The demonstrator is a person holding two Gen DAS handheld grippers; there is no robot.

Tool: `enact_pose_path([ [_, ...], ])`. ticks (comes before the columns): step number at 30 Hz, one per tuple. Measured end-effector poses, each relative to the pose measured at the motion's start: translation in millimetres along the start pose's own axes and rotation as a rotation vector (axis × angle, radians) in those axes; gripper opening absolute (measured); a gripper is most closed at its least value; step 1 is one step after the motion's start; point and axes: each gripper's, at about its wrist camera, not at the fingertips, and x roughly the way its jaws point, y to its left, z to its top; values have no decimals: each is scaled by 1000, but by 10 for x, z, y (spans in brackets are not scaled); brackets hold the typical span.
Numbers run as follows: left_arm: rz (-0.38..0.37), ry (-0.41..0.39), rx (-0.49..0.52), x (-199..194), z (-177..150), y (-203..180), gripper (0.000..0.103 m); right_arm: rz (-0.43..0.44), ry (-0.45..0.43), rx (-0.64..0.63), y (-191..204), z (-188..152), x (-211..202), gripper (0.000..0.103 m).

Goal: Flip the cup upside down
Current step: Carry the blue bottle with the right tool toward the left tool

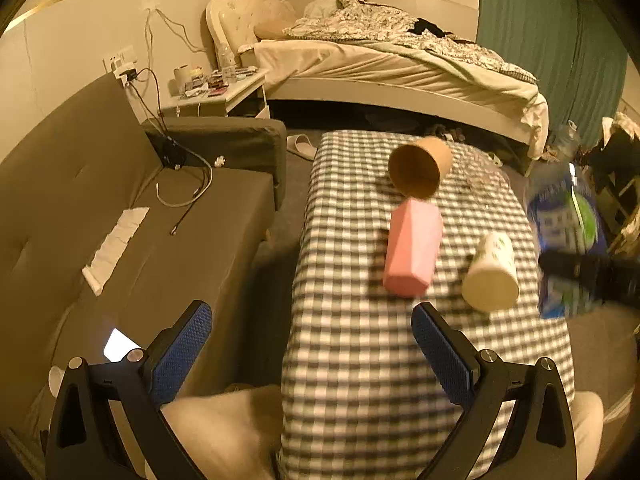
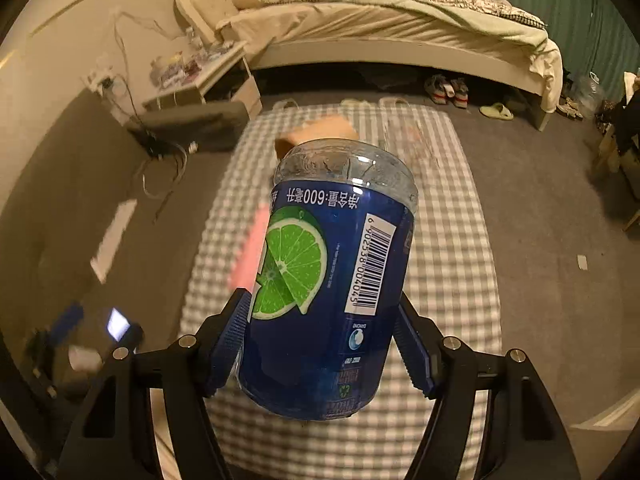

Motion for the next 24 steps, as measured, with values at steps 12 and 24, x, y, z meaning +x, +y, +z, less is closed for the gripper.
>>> enact_pose_path([
  [12,32,59,-11,24,-466,137,103,-16,120,-19,12,-932,623,69],
  [24,18,88,-14,72,-498,144,103,-17,132,-84,120,-1037,832,71],
])
